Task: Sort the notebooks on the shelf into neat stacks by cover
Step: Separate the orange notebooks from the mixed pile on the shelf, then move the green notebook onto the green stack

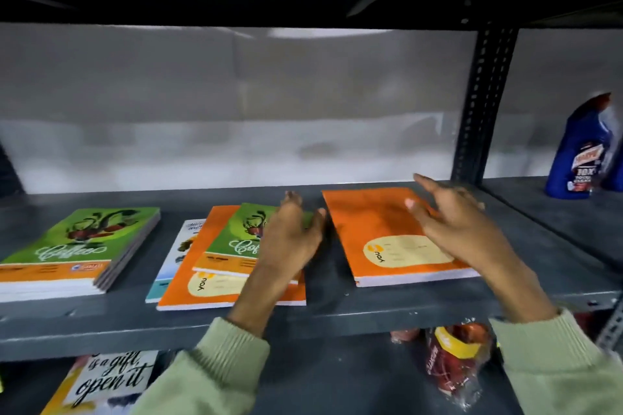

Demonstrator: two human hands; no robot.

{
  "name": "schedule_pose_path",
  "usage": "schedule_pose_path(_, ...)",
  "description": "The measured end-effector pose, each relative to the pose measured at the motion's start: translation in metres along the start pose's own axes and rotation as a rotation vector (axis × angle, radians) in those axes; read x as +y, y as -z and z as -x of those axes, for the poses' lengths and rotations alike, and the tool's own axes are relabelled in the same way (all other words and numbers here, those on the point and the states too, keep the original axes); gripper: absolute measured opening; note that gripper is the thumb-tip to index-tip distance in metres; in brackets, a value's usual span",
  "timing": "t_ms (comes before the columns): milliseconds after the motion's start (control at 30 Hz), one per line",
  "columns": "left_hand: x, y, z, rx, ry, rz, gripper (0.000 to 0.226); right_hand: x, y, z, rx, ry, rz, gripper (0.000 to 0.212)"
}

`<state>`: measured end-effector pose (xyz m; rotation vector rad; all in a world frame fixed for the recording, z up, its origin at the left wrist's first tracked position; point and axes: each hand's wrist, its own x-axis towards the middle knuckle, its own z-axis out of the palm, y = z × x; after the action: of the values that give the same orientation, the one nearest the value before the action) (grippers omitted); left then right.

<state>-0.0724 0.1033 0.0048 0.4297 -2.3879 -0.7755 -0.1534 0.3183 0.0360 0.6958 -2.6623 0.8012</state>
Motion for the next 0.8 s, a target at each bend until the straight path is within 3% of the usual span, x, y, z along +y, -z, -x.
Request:
schedule_pose_path(67, -0.023, 0.024, -0.001, 0.079, 0.020, -0.091, 0.035, -0.040, -0.008, 0.016, 0.086, 0.143, -0.253, 0.053)
schedule_pose_path(133, -0.049, 0.045, -0.001, 0.137, 0.080, -0.183, 0.035, -0.076, -0.028, 0.029, -0.007, 0.209, -0.413, 0.053)
schedule_pose_path(233, -0.072, 0.064, 0.005, 0.097, 0.226, -0.290, 0.044, -0.112, -0.071, 0.036, -0.200, 0.132, -0.375, 0.068)
schedule_pose_path(333, -0.082, 0.068, 0.014, -0.032, 0.217, -0.245, 0.043, -0.132, -0.112, 0.037, -0.314, 0.015, -0.242, 0.090)
schedule_pose_path(433, -0.078, 0.064, 0.019, 0.000, 0.184, -0.164, 0.026, -0.137, -0.132, 0.037, -0.254, -0.041, -0.312, 0.090)
schedule_pose_path(533, -0.076, 0.068, 0.022, 0.067, 0.151, -0.032, 0.009, -0.139, -0.133, 0.043, -0.115, -0.109, -0.546, 0.070)
schedule_pose_path(600, -0.080, 0.073, 0.023, 0.087, 0.121, 0.138, 0.015, -0.141, -0.127, 0.046, -0.025, -0.113, -0.640, 0.054)
schedule_pose_path(667, -0.085, 0.082, 0.024, 0.085, 0.099, 0.297, 0.025, -0.150, -0.118, 0.047, 0.044, -0.077, -0.723, 0.052)
schedule_pose_path(800, -0.111, 0.134, 0.019, 0.147, 0.119, 0.336, 0.016, -0.201, -0.112, 0.043, -0.019, -0.007, -0.929, 0.059)
